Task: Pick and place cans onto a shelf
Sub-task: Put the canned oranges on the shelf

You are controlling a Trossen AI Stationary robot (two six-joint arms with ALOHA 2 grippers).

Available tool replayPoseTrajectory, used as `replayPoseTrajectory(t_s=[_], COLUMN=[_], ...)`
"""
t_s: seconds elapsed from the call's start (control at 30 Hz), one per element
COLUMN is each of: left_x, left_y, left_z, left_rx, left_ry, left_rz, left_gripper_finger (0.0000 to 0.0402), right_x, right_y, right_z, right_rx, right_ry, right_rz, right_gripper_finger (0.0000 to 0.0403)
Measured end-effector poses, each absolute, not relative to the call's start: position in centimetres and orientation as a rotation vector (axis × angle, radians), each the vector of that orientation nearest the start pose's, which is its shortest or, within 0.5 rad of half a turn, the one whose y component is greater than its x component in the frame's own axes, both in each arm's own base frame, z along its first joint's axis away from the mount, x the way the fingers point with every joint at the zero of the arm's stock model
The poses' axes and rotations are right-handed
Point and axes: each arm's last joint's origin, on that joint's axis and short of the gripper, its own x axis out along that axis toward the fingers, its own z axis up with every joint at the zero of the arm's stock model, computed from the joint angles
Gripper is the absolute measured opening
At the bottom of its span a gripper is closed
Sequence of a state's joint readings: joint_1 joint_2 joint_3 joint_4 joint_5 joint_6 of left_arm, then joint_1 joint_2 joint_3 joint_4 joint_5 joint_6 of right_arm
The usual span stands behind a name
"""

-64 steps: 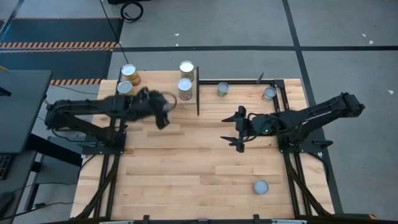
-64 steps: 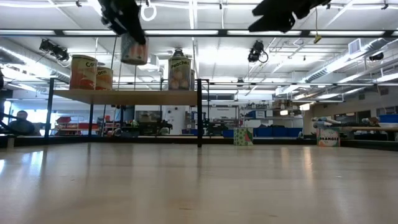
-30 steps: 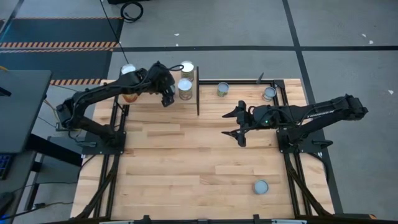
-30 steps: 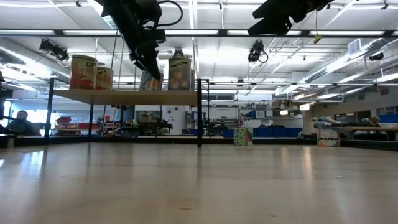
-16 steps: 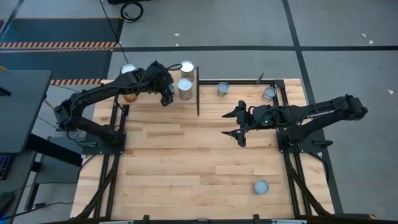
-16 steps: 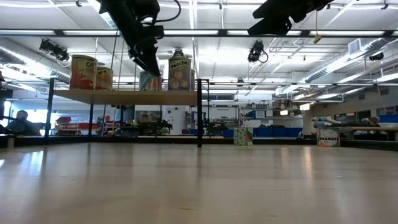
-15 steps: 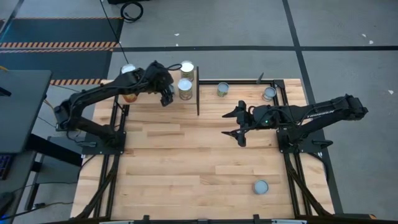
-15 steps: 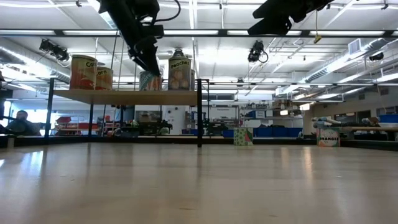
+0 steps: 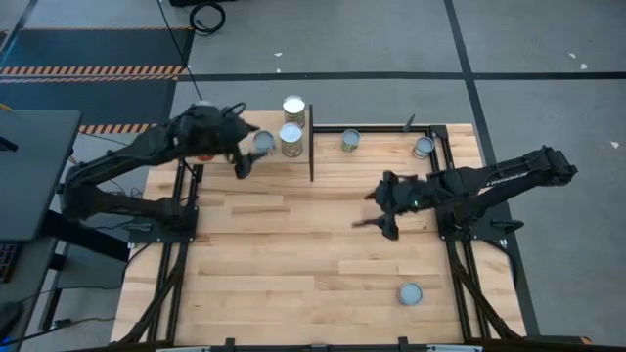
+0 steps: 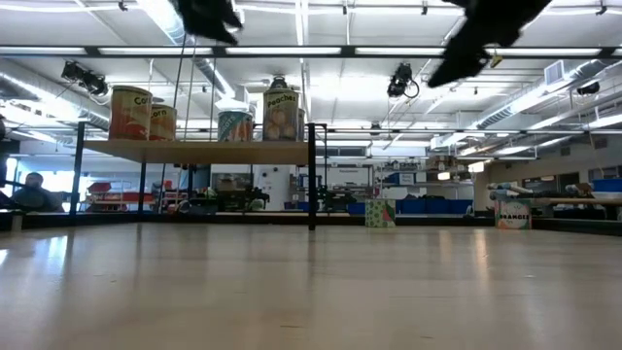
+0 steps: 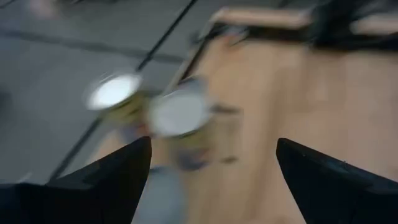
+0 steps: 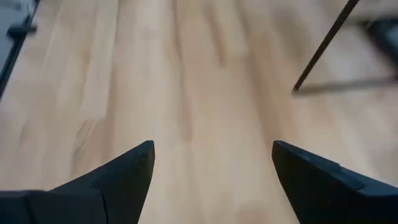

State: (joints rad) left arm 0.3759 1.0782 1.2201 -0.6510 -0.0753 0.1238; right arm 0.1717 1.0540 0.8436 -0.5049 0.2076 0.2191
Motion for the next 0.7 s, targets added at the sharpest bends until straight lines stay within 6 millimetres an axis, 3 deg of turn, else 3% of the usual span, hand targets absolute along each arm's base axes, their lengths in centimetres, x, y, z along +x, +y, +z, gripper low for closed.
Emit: replayPoseTrajectory(t_s=[0.1, 0.2, 0.4, 0.7], left_x=[19.2, 19.1, 19.9, 20.3], left_y=[5.8, 4.0, 1.0, -2.0], left_z=[39.3, 39.8, 40.2, 39.4], left_rx=[0.033, 0.042, 0.057, 0.142], left_ry=[0.46, 0.418, 0.371, 0.428], left_rz=[0.293, 0.224, 0.079, 0.063], left_gripper_finger=[0.0352, 0.0352, 0.0352, 0.0352], right_x=[20.1, 18.7, 17.1, 16.3], right_y=[4.3, 3.7, -1.2, -8.5], right_z=[27.7, 27.8, 26.9, 23.1], right_rx=[0.1, 0.113, 0.316, 0.53], right_ry=[0.797, 0.863, 0.82, 0.572], right_rz=[-0.156, -0.403, -0.968, -1.395], right_gripper_finger=[0.0328, 0.0327, 0.0327, 0.0328])
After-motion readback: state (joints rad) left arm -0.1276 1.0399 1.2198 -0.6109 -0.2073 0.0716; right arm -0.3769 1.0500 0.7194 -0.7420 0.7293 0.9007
